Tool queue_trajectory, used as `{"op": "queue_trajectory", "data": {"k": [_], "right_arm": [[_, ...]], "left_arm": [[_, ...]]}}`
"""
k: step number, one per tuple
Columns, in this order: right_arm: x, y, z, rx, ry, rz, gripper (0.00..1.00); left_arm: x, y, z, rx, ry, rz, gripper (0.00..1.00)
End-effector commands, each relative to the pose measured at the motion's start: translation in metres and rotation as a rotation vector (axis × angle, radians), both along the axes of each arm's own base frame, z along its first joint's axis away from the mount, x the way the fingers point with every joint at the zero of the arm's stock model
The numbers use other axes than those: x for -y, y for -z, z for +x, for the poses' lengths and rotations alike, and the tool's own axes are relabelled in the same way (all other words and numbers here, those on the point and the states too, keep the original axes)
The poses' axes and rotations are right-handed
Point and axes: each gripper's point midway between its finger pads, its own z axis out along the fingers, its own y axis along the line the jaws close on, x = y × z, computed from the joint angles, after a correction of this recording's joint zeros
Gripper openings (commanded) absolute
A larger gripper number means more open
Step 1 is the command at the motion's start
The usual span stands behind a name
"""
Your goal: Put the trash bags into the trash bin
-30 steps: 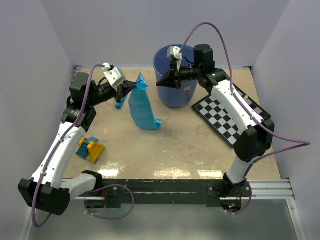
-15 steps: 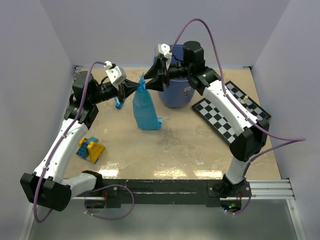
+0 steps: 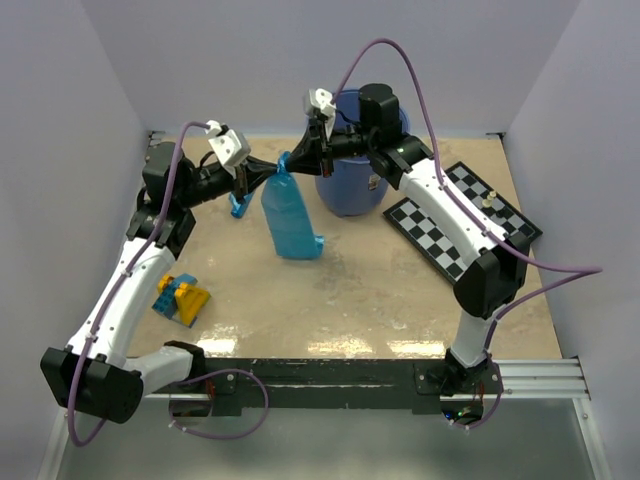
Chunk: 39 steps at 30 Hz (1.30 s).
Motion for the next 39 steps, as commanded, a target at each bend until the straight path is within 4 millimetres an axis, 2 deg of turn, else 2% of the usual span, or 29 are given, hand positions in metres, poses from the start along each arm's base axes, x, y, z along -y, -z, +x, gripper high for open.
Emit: {"op": "queue_trajectory", "data": {"k": [1,11,20,23,29,30,31,34,35,36,39], "right_arm": [[0.016,-0.013,0.003,0.046,0.071,-0.002,0.0],[0.048,-0.008,0.019,0.041,0.168,-0.034,0.0],[0.061,-0.006,0.022,0.046,0.201,-0.049,0.0],[0.07,-0.009,0.024,0.059,0.225,-0.055,0.0],[0.078,-0.024,0.015,0.111,0.242,-0.047,0.0],[0.079,-0.025,0.015,0.123,0.252,-0.053,0.0],[0.08,-0.024,0.015,0.144,0.261,-0.061,0.0],[0.08,-0.02,0.023,0.218,0.328,-0.113,0.0],[0.078,-0.02,0.024,0.245,0.347,-0.128,0.0],[0.075,-0.02,0.027,0.269,0.371,-0.143,0.0],[0.068,-0.026,0.033,0.316,0.435,-0.158,0.0]], "left_arm": [[-0.005,-0.021,-0.01,0.058,-0.016,-0.008,0.0],[-0.015,-0.007,-0.011,0.08,-0.047,0.064,0.0],[-0.021,0.005,-0.008,0.072,-0.075,0.107,0.0],[-0.029,0.012,-0.004,0.073,-0.124,0.138,0.0],[-0.036,0.017,0.008,0.039,-0.19,0.139,0.0],[-0.034,0.018,0.007,0.027,-0.175,0.141,0.05],[-0.031,0.016,0.004,0.021,-0.152,0.137,0.15],[-0.018,-0.007,-0.002,-0.045,-0.084,0.049,0.51],[-0.011,-0.018,-0.002,-0.07,-0.048,0.014,0.55],[-0.006,-0.039,-0.004,-0.076,-0.019,-0.029,0.58],[0.007,-0.074,-0.001,-0.135,0.032,-0.146,0.63]]}}
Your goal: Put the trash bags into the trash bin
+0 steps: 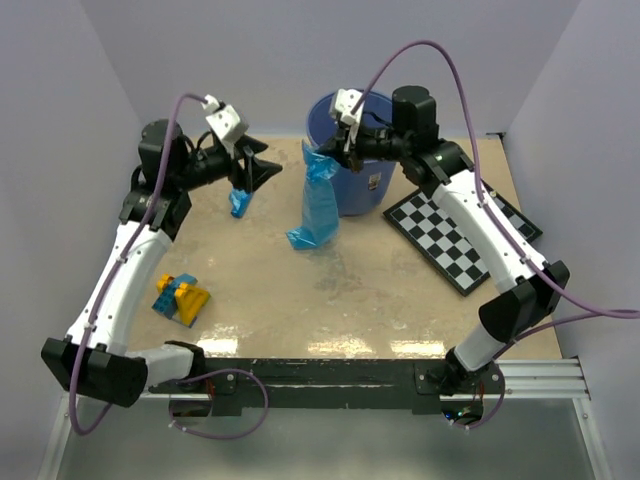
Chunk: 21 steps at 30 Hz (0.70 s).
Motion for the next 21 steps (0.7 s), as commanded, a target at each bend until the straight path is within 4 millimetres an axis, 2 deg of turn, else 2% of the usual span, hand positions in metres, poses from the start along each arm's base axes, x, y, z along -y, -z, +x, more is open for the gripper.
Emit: {"op": "queue_trajectory", "data": {"k": [1,3,6,10,15,19,21], "right_arm": [[-0.004,-0.015,0.01,0.131,0.122,-0.05,0.0],[-0.008,-0.02,0.013,0.155,0.154,-0.047,0.0],[-0.01,-0.027,0.018,0.166,0.197,-0.03,0.0],[-0.01,-0.043,0.022,0.202,0.239,0.002,0.0],[-0.021,-0.045,0.02,0.238,0.246,-0.017,0.0],[-0.025,-0.047,0.019,0.259,0.252,-0.019,0.0],[-0.026,-0.048,0.018,0.258,0.253,-0.014,0.0]], "left_arm": [[0.019,-0.08,-0.009,-0.02,0.093,-0.215,0.64],[0.023,-0.091,-0.004,-0.043,0.105,-0.256,0.67],[0.027,-0.095,0.007,-0.096,0.097,-0.282,0.73],[0.025,-0.082,0.03,-0.175,0.01,-0.291,0.77],[0.038,-0.071,0.041,-0.275,0.012,-0.327,0.8],[0.047,-0.069,0.047,-0.343,0.022,-0.354,0.8],[0.053,-0.066,0.045,-0.349,0.055,-0.341,0.73]]}}
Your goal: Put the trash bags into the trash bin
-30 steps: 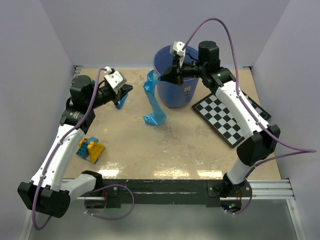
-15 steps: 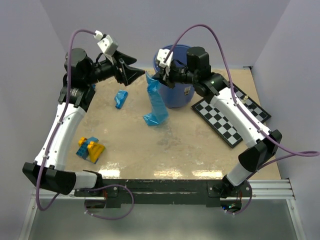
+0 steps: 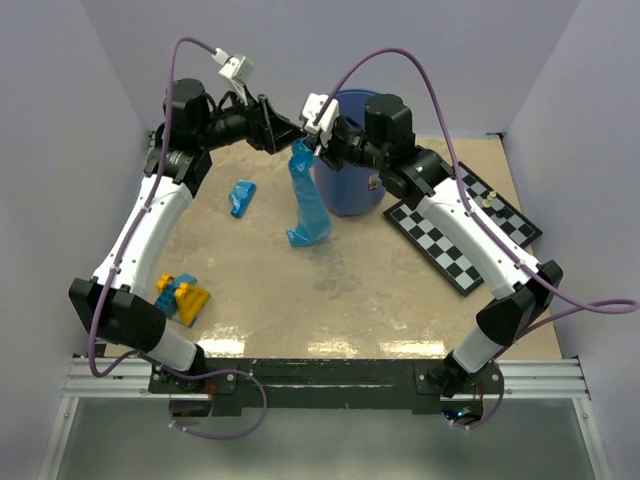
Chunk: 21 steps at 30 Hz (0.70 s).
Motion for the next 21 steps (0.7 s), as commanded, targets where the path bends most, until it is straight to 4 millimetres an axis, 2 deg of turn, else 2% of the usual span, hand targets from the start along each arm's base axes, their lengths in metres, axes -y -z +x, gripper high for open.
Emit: {"op": "queue_trajectory", "data": {"k": [1,4,9,12,15,18,21], "right_arm": [[0.002,-0.035,0.006,0.098,0.043,0.049,0.0],[0.007,-0.038,0.011,0.107,0.09,0.056,0.0],[0.02,-0.035,0.017,0.118,0.157,0.041,0.0],[0.021,-0.031,0.019,0.106,0.175,0.043,0.0],[0.023,-0.032,0.021,0.107,0.193,0.049,0.0],[0.022,-0.032,0.023,0.11,0.199,0.05,0.0],[0.019,-0.03,0.02,0.111,0.174,0.043,0.0]], "left_arm": [[0.011,-0.024,-0.011,0.011,0.051,-0.036,0.67],[0.01,-0.013,-0.011,-0.006,0.05,-0.012,0.51],[0.002,-0.006,-0.018,0.008,0.059,0.026,0.42],[0.0,0.004,-0.02,0.002,0.07,0.055,0.39],[-0.002,0.011,-0.022,-0.007,0.068,0.074,0.31],[-0.002,0.013,-0.023,-0.017,0.071,0.073,0.31],[0.002,0.01,-0.024,-0.041,0.09,0.037,0.44]]}}
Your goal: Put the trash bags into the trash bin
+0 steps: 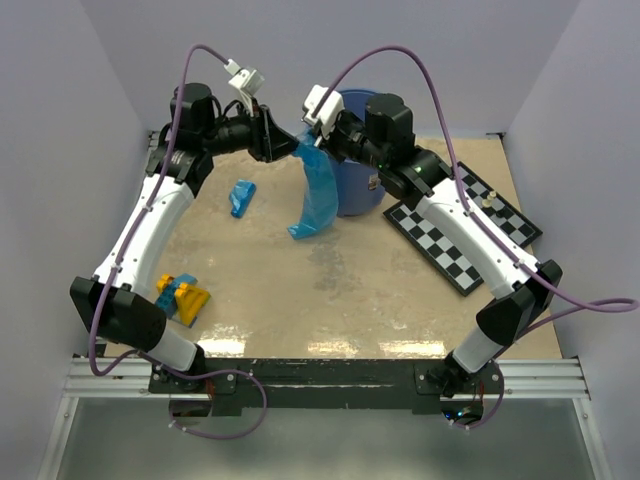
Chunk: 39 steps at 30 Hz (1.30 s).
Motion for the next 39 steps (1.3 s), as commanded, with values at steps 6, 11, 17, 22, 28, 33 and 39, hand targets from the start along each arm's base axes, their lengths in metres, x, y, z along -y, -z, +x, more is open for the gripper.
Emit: {"op": "queue_trajectory", "data": {"k": [6,11,17,22,28,33,39], "right_arm": [[0.003,-0.027,-0.003,0.071,0.007,0.056,0.0],[0.012,-0.041,0.003,0.093,0.072,0.105,0.0],[0.022,-0.04,0.001,0.092,0.11,0.102,0.0],[0.034,-0.036,0.01,0.02,0.188,0.147,0.27],[0.038,-0.067,0.009,-0.124,0.266,0.357,0.65],[0.003,-0.064,-0.019,-0.263,0.051,0.388,0.55],[-0.019,-0.059,-0.009,-0.365,0.007,0.457,0.53]], "left_arm": [[0.012,-0.014,-0.018,-0.022,0.144,-0.091,0.51],[0.016,-0.001,-0.022,-0.054,0.2,-0.087,0.31],[0.0,0.0,-0.004,-0.027,0.09,-0.07,0.0],[-0.012,-0.01,0.014,0.072,-0.01,-0.028,0.0],[-0.021,-0.009,0.027,0.09,-0.128,-0.047,0.0],[-0.026,-0.024,0.025,0.188,-0.168,-0.071,0.0],[-0.021,-0.034,0.014,0.323,-0.144,-0.036,0.0]]}}
